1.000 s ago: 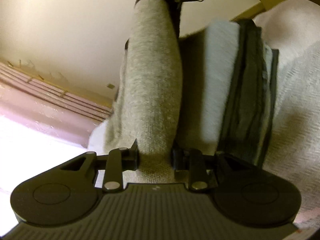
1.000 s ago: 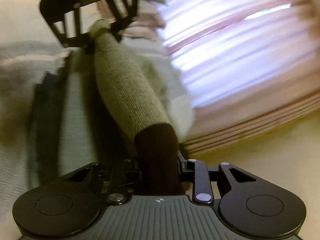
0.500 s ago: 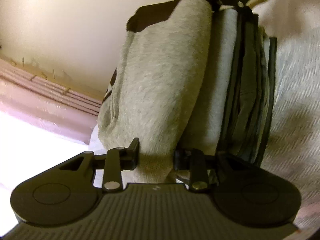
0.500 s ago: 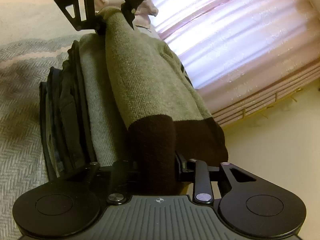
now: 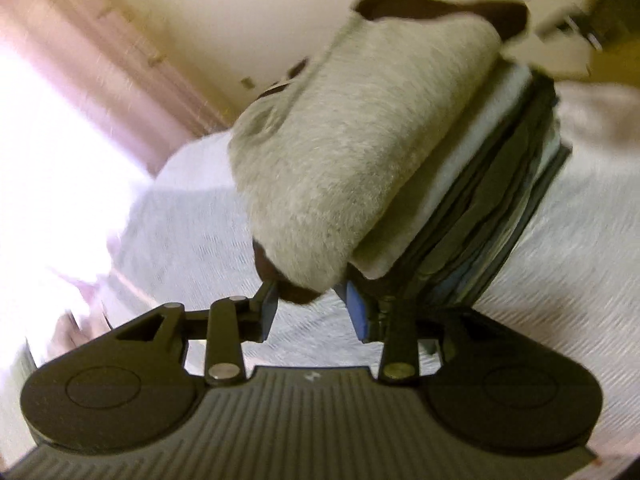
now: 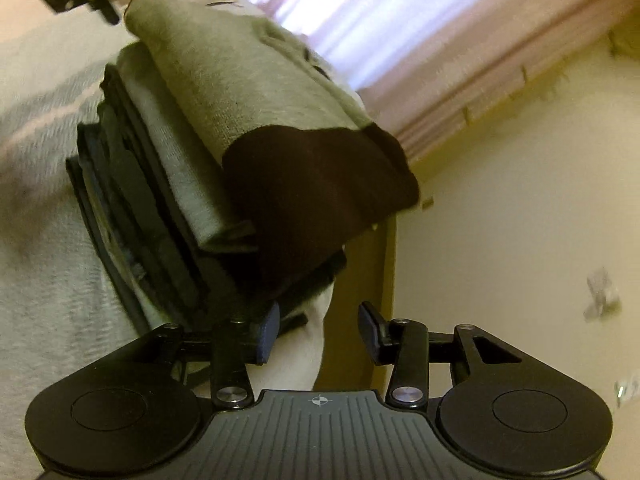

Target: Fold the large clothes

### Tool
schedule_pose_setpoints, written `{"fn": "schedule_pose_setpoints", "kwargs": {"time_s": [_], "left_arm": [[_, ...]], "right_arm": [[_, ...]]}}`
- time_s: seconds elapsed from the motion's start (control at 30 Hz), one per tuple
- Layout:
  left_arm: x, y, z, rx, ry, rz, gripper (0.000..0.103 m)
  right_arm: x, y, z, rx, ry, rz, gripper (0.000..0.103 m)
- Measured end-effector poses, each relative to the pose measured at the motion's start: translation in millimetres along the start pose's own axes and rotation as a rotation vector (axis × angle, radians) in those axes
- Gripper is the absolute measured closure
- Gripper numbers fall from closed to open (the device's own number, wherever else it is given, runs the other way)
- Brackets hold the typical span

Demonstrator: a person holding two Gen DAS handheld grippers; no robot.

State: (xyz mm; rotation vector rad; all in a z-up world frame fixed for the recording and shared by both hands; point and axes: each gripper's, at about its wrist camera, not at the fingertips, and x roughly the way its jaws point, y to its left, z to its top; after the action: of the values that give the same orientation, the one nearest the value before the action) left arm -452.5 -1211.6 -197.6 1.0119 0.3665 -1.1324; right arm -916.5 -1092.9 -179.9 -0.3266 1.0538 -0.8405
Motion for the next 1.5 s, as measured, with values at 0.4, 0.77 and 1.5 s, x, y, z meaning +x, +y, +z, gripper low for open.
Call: {"fn": "schedule_pose_setpoints", "kwargs": {"time_s": [0.4, 0.77, 1.5], "left_arm": [[-54, 18, 4, -0.562, 0.054, -0.092, 0.044], [-96, 20, -14, -0.694, 0.038, -0.132, 0.001], [-214, 13, -73, -0.689, -0.030, -0.151, 0.001]], "right_arm": [[-59, -1, 25, 0.587, -0.027, 0.229, 0.034], [-110, 36, 62, 0.825, -0.025, 0.165, 0.032], [-234, 110, 91, 0.974, 0.002, 0.048, 0.031]]}}
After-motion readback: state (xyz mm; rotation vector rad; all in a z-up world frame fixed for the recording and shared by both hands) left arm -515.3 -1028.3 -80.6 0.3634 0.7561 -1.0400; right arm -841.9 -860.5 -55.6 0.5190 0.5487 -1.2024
